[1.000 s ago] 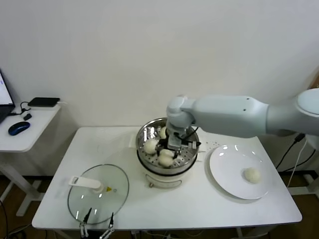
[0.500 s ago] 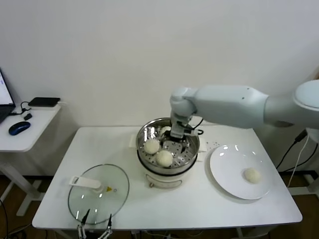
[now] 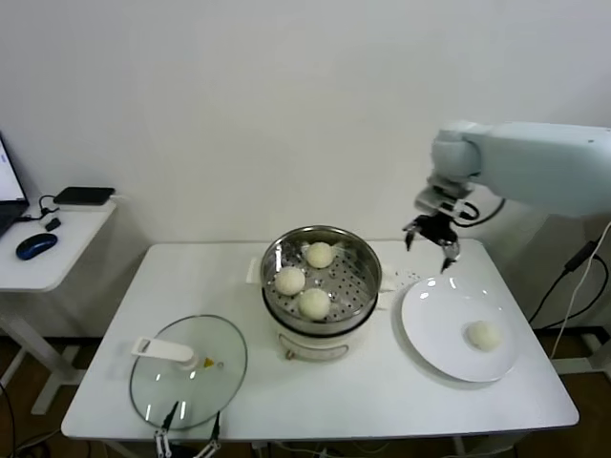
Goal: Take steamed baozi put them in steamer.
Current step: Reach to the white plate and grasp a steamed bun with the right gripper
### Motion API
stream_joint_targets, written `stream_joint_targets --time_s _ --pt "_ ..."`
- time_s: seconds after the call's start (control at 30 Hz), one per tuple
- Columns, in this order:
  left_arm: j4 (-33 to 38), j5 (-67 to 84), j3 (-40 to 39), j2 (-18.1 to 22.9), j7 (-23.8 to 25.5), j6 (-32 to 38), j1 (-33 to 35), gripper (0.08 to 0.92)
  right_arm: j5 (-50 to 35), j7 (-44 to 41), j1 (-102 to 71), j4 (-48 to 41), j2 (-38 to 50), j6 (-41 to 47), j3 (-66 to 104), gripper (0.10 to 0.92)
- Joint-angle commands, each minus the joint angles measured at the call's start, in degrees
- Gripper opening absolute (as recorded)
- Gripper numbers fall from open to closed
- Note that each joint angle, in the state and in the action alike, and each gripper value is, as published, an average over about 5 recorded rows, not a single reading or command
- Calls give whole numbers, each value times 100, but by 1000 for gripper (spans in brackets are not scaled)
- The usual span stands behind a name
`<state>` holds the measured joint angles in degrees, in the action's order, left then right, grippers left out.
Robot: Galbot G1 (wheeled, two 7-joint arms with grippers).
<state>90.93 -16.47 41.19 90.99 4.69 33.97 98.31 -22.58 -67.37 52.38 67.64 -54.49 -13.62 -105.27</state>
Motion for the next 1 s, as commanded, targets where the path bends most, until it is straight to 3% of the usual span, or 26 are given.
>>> stream_joint_targets --time_s 0.03,0.5,1.0 --pt "-37 -45 -9 25 2 -9 -11 823 754 320 -1212 -326 1741 1046 554 823" --pt "-141 -120 -14 25 7 -34 -16 823 1655 560 -3728 -984 2113 1154 2816 823" --pt "-156 -148 -19 22 1 -34 -33 823 1773 815 -4231 -1456 1667 985 3547 823"
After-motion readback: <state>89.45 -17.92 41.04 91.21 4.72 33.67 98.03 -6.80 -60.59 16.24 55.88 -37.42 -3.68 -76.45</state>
